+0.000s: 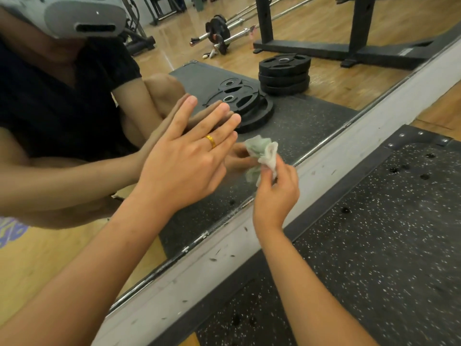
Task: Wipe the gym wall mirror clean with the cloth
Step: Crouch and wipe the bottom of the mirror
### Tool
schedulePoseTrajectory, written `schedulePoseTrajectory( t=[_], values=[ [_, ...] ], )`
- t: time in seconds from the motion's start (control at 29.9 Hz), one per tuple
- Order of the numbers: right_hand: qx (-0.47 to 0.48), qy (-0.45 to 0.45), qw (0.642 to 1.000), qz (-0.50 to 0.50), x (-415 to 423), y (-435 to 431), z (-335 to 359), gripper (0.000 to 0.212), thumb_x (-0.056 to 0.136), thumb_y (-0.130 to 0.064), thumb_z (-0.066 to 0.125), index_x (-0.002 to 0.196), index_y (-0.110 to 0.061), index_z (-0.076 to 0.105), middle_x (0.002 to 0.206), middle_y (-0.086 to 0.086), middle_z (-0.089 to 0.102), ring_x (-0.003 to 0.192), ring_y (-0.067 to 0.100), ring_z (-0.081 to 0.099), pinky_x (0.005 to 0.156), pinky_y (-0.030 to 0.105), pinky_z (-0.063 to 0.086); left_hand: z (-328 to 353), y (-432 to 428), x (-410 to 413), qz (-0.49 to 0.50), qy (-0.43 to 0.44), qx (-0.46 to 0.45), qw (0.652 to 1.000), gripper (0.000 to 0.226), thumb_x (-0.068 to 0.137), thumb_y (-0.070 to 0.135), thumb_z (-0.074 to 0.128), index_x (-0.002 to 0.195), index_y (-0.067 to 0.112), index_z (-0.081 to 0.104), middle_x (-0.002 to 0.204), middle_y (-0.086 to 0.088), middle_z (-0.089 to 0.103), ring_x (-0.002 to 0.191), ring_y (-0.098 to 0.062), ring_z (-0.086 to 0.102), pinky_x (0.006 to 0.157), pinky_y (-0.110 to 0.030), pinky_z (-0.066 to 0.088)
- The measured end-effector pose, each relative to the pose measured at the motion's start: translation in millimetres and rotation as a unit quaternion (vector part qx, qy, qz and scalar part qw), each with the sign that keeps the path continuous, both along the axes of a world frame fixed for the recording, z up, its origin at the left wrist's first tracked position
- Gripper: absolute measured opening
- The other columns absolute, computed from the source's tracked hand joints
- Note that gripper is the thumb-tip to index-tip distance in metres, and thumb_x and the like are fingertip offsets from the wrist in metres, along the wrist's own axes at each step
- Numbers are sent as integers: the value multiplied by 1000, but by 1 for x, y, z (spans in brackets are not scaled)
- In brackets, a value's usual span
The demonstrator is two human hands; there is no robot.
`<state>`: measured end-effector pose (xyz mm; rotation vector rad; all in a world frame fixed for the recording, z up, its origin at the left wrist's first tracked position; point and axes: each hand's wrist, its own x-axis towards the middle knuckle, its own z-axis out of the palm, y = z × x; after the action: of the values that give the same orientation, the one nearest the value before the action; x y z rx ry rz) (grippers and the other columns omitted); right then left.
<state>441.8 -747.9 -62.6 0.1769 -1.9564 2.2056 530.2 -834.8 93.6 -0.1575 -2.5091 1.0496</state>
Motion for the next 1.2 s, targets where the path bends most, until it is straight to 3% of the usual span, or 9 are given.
schedulePoseTrajectory(
  t=[0.1,0.33,0.5,0.64,0.74,0.9,1.04,1.2],
  values=[
    [-13,-27,999,-36,-22,4,5,33,101,-16,62,133,-20,69,105,-6,60,96,0,59,87,20,50,-1,-1,1,1,0,-8,1000,48,101,28,42,140,9,61,159,-9,44,154,-30,28,125,-59,2],
    [-18,43,998,30,63,-21,-4,44,98,-6,65,139,-19,65,108,-9,57,102,18,61,86,42,56,0,2,2,14,-20,-6,1000,52,105,32,33,142,9,60,160,-8,42,156,-29,24,125,-58,-1],
    [14,52,999,7,32,-10,-10,35,101,-15,64,136,-19,67,116,-5,62,110,16,60,92,38,54,-10,-1,15,14,-24,2,1000,51,101,30,41,143,9,58,160,-9,42,155,-28,26,125,-56,-1],
    [-18,-4,1000,0,73,-27,-2,39,99,-13,65,137,-18,67,116,-6,61,110,16,61,94,32,52,-23,-6,68,29,2,32,999,50,97,23,50,145,8,57,160,-9,42,154,-28,29,126,-54,-6],
    [-13,18,999,43,100,-28,-8,35,97,-13,66,133,-14,68,113,-2,59,104,20,61,88,29,51,-20,-15,120,44,55,32,997,47,97,16,57,143,7,59,158,-9,44,151,-30,35,126,-56,-4],
    [9,30,997,70,92,-21,-14,30,98,-16,66,127,-8,68,112,1,59,101,20,59,85,8,42,-12,-37,179,86,59,5,995,54,97,15,60,150,7,51,161,-10,40,152,-29,34,123,-61,13],
    [-25,3,997,67,97,-24,-10,31,97,-12,67,127,-7,69,112,-7,56,103,22,60,84,7,41,-20,-47,185,100,68,-76,990,61,95,22,66,153,10,48,161,-9,39,151,-29,36,122,-58,19],
    [-26,-6,997,76,93,-24,-15,30,96,-13,67,126,-6,69,113,-2,58,104,20,61,85,10,43,-20,-45,181,97,68,-87,989,60,97,24,65,153,11,49,160,-9,42,150,-29,36,122,-58,19]
  ],
)
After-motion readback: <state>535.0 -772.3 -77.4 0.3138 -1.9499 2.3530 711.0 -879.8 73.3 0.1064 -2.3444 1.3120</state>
